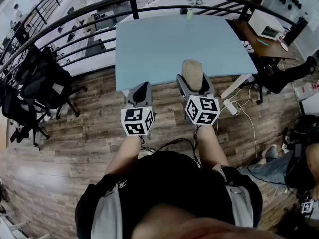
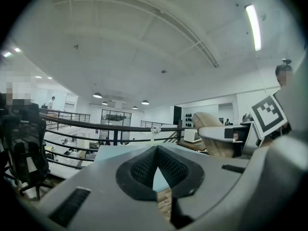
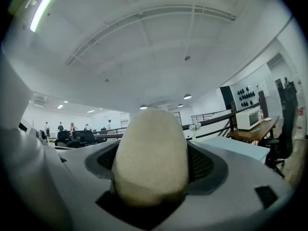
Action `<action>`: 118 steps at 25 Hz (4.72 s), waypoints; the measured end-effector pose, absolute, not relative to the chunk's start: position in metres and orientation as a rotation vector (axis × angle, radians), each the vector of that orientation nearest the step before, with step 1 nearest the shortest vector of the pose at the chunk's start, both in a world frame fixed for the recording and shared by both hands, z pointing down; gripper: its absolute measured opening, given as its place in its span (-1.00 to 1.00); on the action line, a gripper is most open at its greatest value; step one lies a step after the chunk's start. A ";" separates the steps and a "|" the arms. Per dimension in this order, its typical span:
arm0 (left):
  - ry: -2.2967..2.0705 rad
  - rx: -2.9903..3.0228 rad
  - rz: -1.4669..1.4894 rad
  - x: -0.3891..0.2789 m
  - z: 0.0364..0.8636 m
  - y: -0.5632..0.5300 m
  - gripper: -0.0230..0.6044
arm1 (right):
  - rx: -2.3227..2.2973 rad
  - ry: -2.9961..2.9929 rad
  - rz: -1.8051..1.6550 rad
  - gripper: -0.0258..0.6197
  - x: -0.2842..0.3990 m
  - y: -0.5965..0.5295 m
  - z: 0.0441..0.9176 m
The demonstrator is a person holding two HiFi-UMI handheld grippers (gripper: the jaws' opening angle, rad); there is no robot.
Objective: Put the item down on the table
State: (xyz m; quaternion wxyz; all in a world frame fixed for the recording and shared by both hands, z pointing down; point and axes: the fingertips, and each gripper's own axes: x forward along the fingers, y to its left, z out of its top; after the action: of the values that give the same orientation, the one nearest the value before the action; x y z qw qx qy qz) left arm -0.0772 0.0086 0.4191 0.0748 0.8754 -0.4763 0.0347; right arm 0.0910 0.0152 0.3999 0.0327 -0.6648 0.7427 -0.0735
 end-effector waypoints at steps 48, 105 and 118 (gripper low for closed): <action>-1.341 2.708 0.125 -0.118 0.430 -0.052 -0.90 | -2.050 2.159 -0.199 0.34 0.041 -0.018 0.399; -1.542 2.506 0.238 0.009 0.454 -0.395 -0.90 | -1.997 2.484 -0.525 0.34 0.169 -0.427 0.509; -1.638 2.430 0.248 -0.034 0.460 -0.395 -0.90 | -2.051 2.548 -0.860 0.34 0.153 -0.461 0.612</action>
State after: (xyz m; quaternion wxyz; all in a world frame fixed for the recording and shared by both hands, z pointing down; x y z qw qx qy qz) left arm -0.0345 -0.3948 0.4599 0.1003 0.8221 -0.5540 0.0840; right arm 0.1534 -0.4607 0.6122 -0.1198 -0.6021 0.7479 -0.2525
